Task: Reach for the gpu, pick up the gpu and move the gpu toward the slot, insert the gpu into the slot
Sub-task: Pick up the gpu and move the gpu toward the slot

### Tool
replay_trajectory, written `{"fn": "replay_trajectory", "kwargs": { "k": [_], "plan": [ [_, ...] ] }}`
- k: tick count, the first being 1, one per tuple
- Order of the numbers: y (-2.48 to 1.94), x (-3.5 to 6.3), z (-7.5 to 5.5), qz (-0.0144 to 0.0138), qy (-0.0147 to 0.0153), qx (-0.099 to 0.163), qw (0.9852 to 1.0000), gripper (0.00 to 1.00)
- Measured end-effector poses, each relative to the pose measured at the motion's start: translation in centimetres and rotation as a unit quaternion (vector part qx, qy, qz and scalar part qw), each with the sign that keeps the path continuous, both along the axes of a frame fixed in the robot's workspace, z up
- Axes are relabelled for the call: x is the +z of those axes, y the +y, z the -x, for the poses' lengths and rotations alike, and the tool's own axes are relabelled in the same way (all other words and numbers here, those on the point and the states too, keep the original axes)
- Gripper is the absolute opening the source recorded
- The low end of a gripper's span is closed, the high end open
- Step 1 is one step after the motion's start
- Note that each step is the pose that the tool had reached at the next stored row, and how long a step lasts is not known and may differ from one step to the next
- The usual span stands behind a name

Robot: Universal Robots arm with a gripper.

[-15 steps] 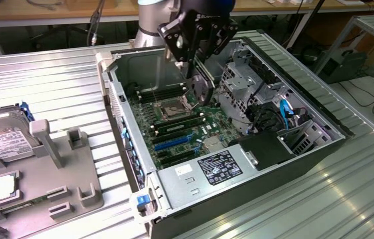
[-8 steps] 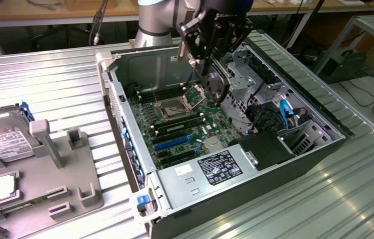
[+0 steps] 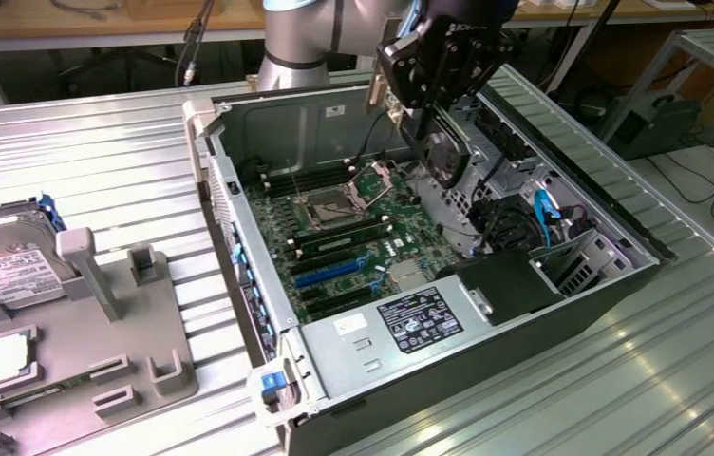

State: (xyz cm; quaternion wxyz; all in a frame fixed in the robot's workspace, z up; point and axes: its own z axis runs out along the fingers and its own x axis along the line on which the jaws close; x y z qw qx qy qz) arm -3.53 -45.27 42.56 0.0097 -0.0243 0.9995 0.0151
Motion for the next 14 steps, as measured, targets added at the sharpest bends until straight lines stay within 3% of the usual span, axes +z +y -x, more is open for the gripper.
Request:
{"fn": "replay_trajectory", "kwargs": {
  "k": [14],
  "plan": [
    [0.18,0.0,-0.01,0.0,0.0,0.0,1.0,0.28]
  ]
}}
